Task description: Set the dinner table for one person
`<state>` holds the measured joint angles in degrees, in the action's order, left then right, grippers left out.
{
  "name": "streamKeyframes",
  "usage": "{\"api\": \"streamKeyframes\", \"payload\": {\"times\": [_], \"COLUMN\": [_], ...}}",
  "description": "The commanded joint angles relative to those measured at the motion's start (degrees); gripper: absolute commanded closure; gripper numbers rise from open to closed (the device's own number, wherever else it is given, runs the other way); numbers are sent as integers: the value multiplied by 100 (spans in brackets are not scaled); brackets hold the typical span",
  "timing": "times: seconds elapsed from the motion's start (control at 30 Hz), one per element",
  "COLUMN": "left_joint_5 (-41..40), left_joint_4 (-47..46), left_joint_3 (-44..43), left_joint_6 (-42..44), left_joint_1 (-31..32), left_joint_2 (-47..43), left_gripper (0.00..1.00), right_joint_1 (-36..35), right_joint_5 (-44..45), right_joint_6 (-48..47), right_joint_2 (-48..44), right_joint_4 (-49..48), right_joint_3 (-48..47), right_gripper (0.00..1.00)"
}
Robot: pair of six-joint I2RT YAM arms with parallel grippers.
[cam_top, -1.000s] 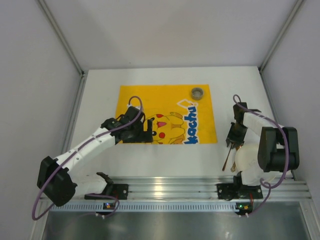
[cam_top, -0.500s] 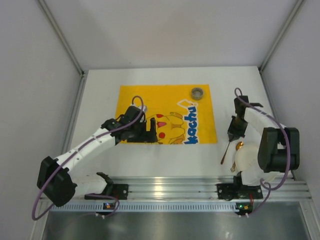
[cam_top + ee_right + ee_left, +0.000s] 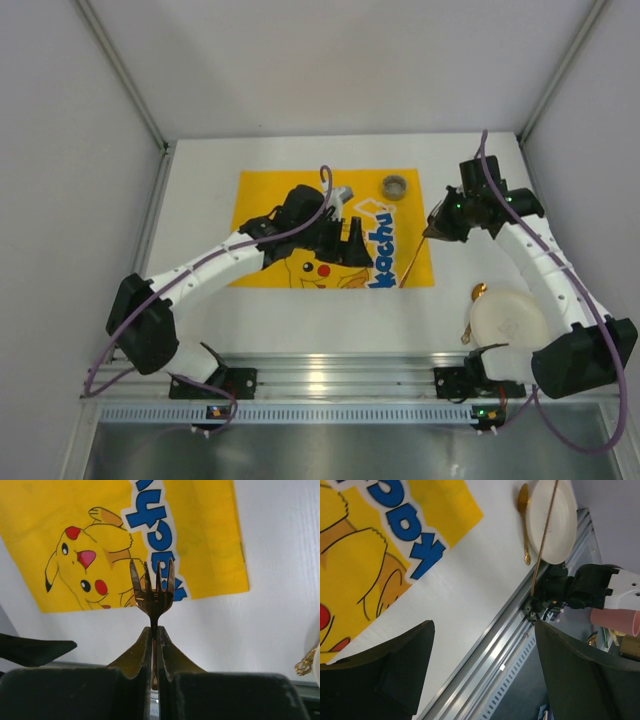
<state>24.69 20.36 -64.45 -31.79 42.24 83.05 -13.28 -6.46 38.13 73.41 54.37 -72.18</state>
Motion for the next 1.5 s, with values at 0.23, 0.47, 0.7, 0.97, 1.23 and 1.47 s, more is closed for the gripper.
{"api": "streamKeyframes", "payload": {"times": [0.23, 0.47, 0.7, 0.97, 1.23, 1.47], "left_joint_5": [766, 889, 643, 1089, 2301, 3410], "left_joint_4": [-893, -937, -788, -1034, -709, -2279], "left_joint_3": [-798, -894, -895, 440, 1740, 2384], "left_joint_6": [-11, 50, 155, -178, 6, -819], "left_joint_1": [425, 443, 426, -706, -3471, -4390], "left_joint_2": [449, 555, 398, -490, -1001, -246], "left_gripper": [16, 38, 100, 100, 100, 100], "right_joint_1": [-526, -702, -852, -878, -773, -738], "right_joint_5": [-540, -663, -1014, -972, -1094, -1208], "right_joint_6": [1170, 1443, 1592, 1496, 1381, 1364], "right_joint_2": [-301, -187, -99, -107, -142, -204], "right_joint_4": [127, 56, -558, -849, -849, -858], "right_joint_3": [-955, -1342, -1167, -1157, -991, -885], "right_gripper": [100, 100, 97, 15, 2, 1]}}
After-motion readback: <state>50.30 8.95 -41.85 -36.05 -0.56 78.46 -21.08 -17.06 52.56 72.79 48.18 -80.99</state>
